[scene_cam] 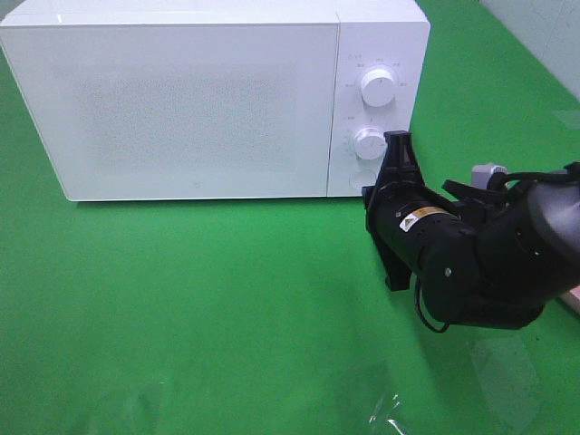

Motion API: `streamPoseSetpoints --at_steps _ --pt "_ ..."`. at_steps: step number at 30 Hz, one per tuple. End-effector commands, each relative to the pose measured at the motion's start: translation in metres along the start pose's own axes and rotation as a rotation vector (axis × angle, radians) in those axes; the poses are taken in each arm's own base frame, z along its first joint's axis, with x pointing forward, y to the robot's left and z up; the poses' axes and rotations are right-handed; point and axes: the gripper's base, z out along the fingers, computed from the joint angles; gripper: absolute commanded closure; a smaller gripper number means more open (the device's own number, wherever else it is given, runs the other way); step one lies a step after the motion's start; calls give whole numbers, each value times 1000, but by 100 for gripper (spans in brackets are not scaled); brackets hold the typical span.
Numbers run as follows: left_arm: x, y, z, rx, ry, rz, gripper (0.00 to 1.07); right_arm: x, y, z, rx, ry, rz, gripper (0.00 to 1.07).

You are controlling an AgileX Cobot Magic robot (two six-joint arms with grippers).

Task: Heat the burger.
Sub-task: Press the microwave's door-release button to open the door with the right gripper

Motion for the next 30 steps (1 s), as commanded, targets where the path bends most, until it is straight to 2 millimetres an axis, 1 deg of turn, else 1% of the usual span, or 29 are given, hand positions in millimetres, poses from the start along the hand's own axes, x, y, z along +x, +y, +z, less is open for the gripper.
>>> streamPoseSetpoints --at_steps 1,4,6,7,8,9,10,11,12,15,16,22,30 --pt "1 0 0 2 -2 -3 7 -2 0 14 15 -1 22 107" --pt "1 0 0 2 -2 -3 7 -3 0 19 22 -9 28 107" --pt "1 0 0 2 -2 -3 7 -7 1 27 22 -25 39 107" --pt "1 0 0 2 -2 -3 7 -7 1 27 22 -25 39 107" --pt "1 0 0 2 -2 -3 7 -8 2 33 18 -29 40 107" --pt "1 0 0 2 -2 -3 7 -8 2 33 18 -29 40 107" --pt "1 0 0 2 -2 -3 7 -9 1 38 19 -30 40 107" --pt "1 0 0 2 -2 -3 7 -9 1 38 19 -30 40 107" --pt "1 0 0 2 -2 -3 7 -8 -2 43 24 -30 39 107" --pt "1 0 0 2 -2 -3 7 -8 -2 47 21 -36 43 107" --pt "1 0 0 2 -2 -3 7 -9 -2 51 25 -37 46 107" --pt "1 0 0 2 -2 -3 7 -6 -5 60 26 -42 60 107" --pt "1 0 0 2 -2 -3 7 -6 -2 65 -10 -68 75 107"
